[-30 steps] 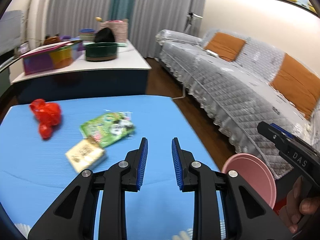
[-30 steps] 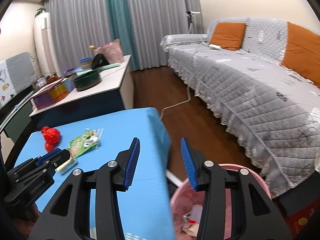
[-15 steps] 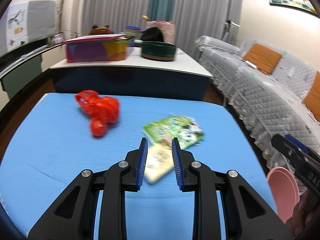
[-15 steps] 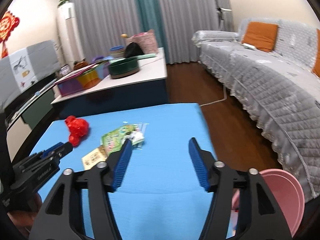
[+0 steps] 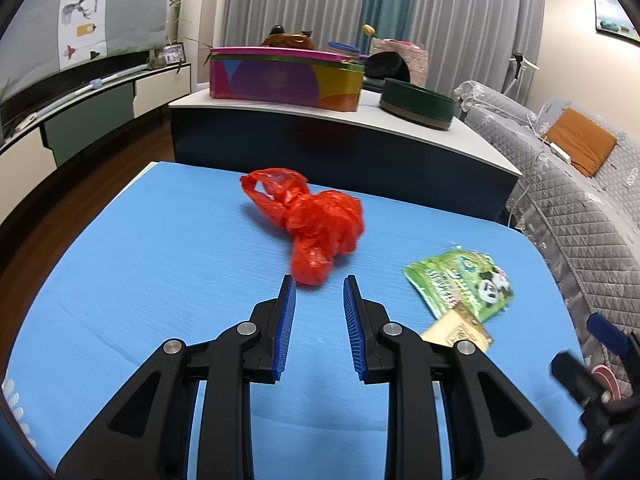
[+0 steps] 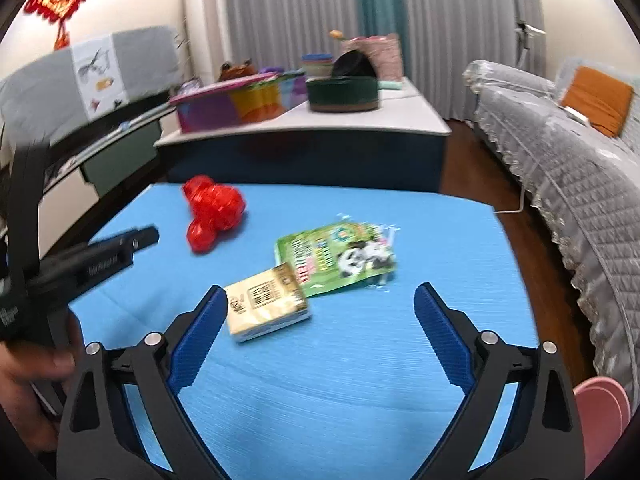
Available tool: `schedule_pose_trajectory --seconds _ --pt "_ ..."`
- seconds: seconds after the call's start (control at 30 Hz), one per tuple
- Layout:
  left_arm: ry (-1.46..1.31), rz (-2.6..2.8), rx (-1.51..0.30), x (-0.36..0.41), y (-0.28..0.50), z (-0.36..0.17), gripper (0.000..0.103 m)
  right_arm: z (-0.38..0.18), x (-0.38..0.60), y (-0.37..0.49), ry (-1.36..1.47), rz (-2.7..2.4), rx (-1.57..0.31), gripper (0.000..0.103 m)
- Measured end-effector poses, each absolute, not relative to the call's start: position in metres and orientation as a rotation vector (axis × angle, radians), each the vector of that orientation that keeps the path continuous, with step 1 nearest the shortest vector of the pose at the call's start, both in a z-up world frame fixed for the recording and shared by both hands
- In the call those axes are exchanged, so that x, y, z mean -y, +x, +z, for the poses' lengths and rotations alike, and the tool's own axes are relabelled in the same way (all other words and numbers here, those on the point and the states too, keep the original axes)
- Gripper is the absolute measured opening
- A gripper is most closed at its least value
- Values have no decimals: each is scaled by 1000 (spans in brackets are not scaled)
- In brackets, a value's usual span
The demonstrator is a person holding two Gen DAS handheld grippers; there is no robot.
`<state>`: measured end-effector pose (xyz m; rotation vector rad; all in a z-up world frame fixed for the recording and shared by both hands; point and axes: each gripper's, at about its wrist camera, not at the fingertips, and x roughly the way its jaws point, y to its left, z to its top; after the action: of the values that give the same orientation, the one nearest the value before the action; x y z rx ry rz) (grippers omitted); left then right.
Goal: Collect trash
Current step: 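Grasp the cream tissue pack with the right tool while the left tool grasps the red plastic bag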
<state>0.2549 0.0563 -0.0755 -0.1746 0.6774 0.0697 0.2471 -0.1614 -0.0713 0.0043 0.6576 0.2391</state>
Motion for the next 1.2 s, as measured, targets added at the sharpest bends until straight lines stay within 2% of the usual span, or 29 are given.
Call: schedule_pose_trajectory --seconds 0.27,0.3,0.33,0.4,0.53,0.93,1.0,1.07,1.1,1.13,1.17,1.2 --pt "-199 71 -719 -74 275 -89 25 -98 130 273 -60 305 -748 98" --pt "-205 71 -724 -75 277 -91 30 -100 127 277 -67 307 -757 98" --pt "-218 69 -729 -78 281 -93 41 -103 124 281 -76 307 -770 98" --pt "-232 68 -728 -80 285 -94 56 -109 119 288 -81 311 -797 98" --pt "-224 59 -737 -78 296 -98 61 -118 112 297 -88 316 -828 98" --pt "-275 21 -819 -75 334 -121 61 -140 111 315 -104 319 -917 98" --pt "-271 15 -828 -70 337 -123 60 -141 112 316 -95 324 -922 96" --pt "-266 10 -840 -67 339 -126 59 -141 111 316 -96 333 -925 90" --pt "-265 8 -844 -67 340 -126 52 -142 110 317 -101 338 -927 82" --pt "-261 8 -848 -65 341 -127 35 -143 109 317 -109 340 -931 75" --pt "-259 9 -853 -65 342 -127 30 -143 108 316 -118 338 -931 75" --pt "-258 10 -854 -65 341 -126 29 -142 107 316 -119 339 -929 75"
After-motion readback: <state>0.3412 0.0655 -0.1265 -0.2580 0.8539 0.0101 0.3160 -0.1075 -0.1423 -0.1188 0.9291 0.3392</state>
